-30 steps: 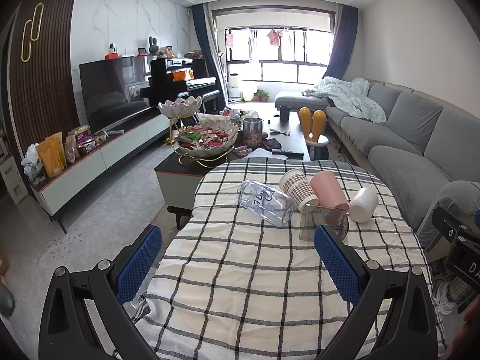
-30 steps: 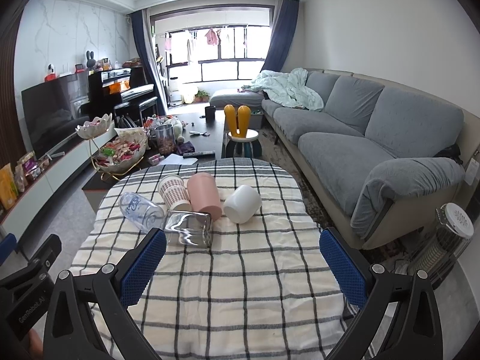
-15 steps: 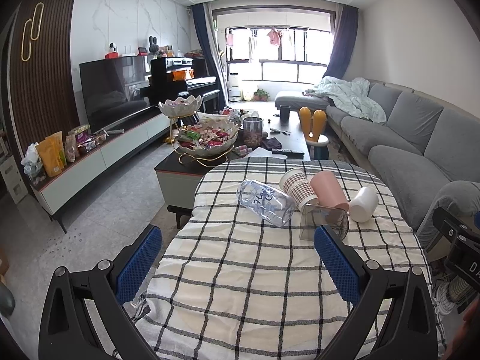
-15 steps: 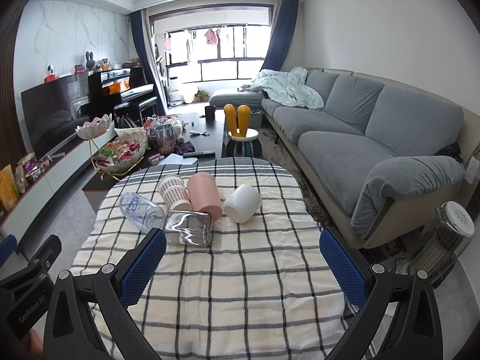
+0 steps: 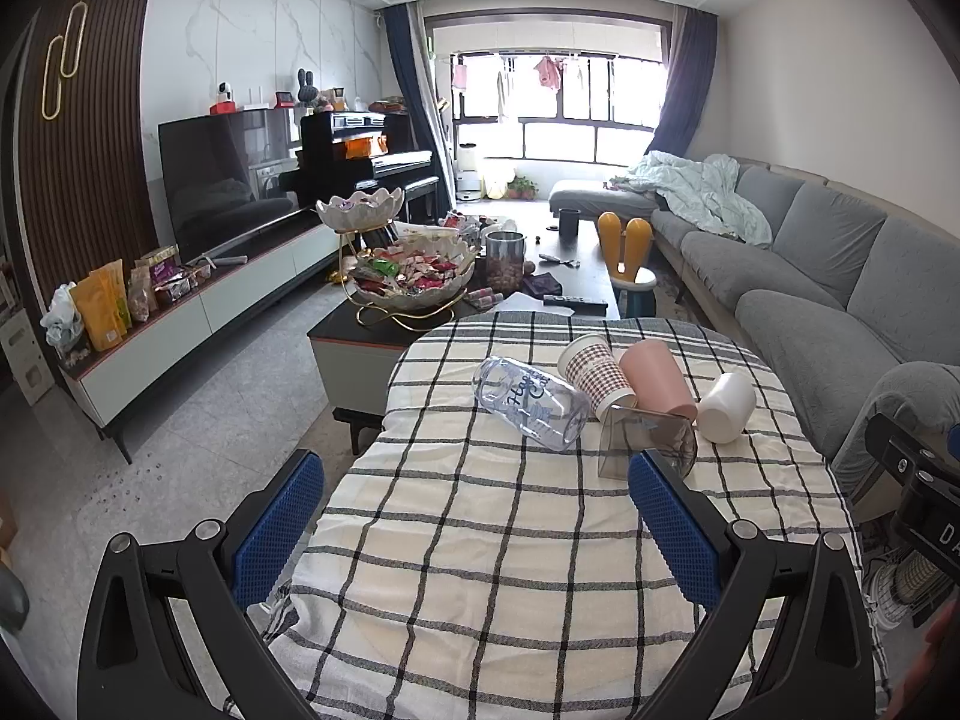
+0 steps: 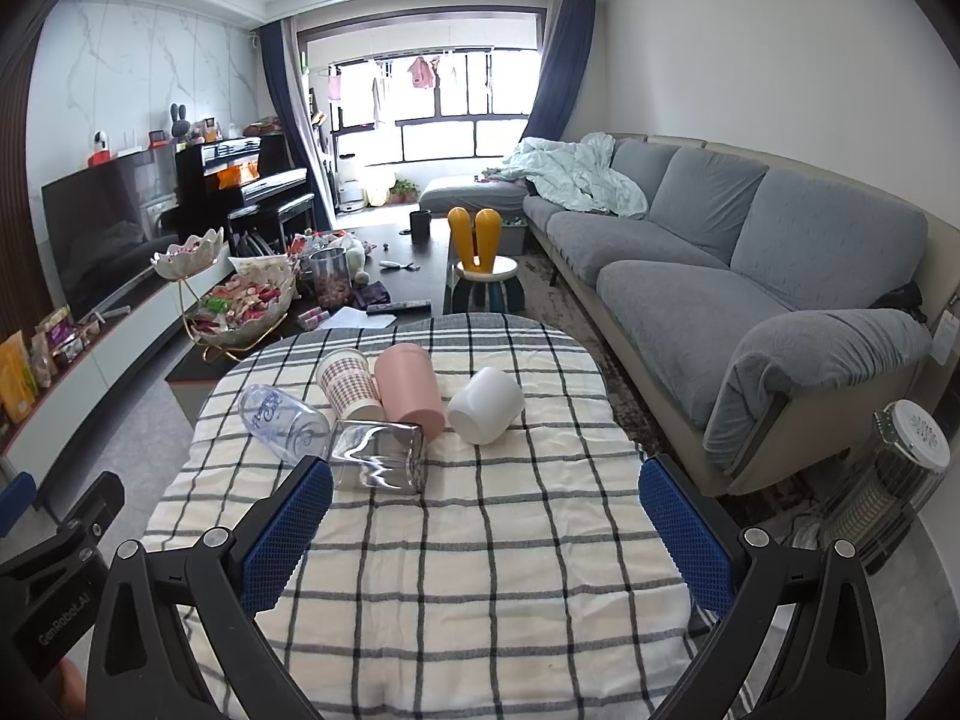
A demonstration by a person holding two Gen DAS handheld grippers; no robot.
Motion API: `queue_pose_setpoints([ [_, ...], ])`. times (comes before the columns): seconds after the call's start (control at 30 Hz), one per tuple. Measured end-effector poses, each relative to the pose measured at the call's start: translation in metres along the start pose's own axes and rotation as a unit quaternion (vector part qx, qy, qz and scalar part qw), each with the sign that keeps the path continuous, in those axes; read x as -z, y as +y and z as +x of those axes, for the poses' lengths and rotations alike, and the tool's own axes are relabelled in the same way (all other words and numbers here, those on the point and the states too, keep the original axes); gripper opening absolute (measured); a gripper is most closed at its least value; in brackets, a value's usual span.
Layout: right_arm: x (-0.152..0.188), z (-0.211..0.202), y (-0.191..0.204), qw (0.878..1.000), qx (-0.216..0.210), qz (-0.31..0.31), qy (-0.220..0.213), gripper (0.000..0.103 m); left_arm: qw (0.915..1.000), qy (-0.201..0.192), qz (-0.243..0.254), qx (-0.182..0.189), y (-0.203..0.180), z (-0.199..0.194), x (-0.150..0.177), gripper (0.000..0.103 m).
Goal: Flip cup upside down
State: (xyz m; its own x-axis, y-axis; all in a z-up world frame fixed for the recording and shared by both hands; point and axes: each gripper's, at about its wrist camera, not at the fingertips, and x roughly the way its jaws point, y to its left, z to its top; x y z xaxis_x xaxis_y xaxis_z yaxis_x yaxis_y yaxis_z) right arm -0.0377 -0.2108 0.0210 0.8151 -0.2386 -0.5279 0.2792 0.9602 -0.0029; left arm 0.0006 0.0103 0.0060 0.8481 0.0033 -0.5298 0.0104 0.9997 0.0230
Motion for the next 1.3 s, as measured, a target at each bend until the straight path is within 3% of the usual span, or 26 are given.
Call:
queue_pose_setpoints([
  [0.53, 0.002, 0.004, 0.02, 1.0, -0.007, -0.01, 0.007, 0.103, 0.9997, 0.002, -0.01, -0.021, -0.006, 0.002, -0.002, 0.103],
  [0.93, -0.033, 0.061, 0.025, 0.993, -0.058, -0.078, 0.063, 0.103, 0.9965, 0.022, -0.029, -0.076, -0.015, 0.02, -0.014, 0.103],
  [1.13, -0.055, 0.097, 0.052, 0.977, -0.091, -0.16, 0.104, 0.103, 0.9907, 0.05, -0.07, -0.105, -0.014, 0.037, -0.022, 0.103],
  [1.3, -0.066, 0.135, 0.078, 0.949, -0.127, -0.24, 0.162, 0.102, 0.977, 0.092, -0.13, -0.143, -0.012, 0.055, -0.025, 0.103],
])
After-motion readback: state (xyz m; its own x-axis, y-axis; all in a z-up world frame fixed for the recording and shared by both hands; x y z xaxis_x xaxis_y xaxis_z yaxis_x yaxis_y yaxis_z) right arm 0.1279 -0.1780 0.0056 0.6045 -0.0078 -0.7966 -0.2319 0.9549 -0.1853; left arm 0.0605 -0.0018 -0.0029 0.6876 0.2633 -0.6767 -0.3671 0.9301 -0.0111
